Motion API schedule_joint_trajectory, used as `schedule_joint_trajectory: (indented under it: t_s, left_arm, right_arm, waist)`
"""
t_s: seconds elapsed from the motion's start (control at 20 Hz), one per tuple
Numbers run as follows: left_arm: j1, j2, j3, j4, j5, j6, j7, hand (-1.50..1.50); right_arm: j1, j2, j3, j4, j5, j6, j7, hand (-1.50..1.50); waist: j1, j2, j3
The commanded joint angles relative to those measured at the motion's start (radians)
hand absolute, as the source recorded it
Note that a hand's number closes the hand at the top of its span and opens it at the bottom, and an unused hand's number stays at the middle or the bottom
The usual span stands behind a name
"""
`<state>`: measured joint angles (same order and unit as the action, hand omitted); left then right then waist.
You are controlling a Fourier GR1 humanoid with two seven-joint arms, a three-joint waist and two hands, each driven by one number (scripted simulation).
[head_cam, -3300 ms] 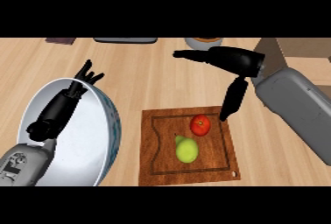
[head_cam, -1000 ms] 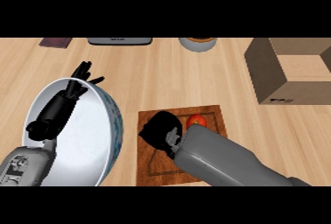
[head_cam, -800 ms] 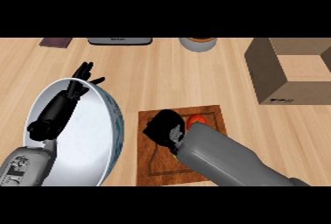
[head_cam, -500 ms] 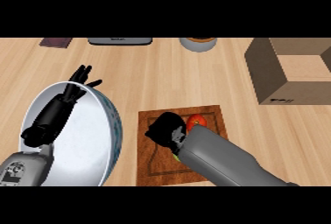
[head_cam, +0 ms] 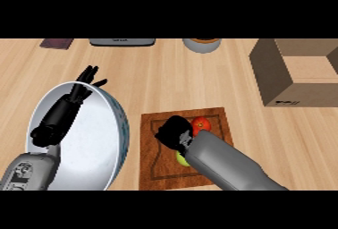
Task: Pick the pear from the cutting board and place it in the cardboard box
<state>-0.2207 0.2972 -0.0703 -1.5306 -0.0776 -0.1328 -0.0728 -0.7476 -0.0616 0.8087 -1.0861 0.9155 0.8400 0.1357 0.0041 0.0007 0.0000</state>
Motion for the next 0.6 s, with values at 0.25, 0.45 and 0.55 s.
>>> schedule_joint_trajectory:
  t_s: [0.25,0.45,0.55]
  left_arm:
    - [0.035,0.021,0.061,-0.054,0.018,-0.067,0.015,0.00]
    - [-0.009,0.023,0.061,-0.040,0.015,-0.077,0.028,0.00]
    - [0.010,-0.035,0.015,-0.042,-0.040,-0.021,0.037,0.00]
  right_arm:
    - [0.077,-0.039,-0.025,-0.011,0.091,0.009,-0.124,-1.50]
    - [0.032,0.004,0.014,0.120,0.121,-0.144,-0.278,1.50]
    - [0.061,-0.036,0.024,0.073,0.160,-0.214,-0.310,1.50]
  waist:
    - [0.000,-0.002,0.000]
    - [0.007,0.002,0.000]
    - [0.002,0.000,0.000]
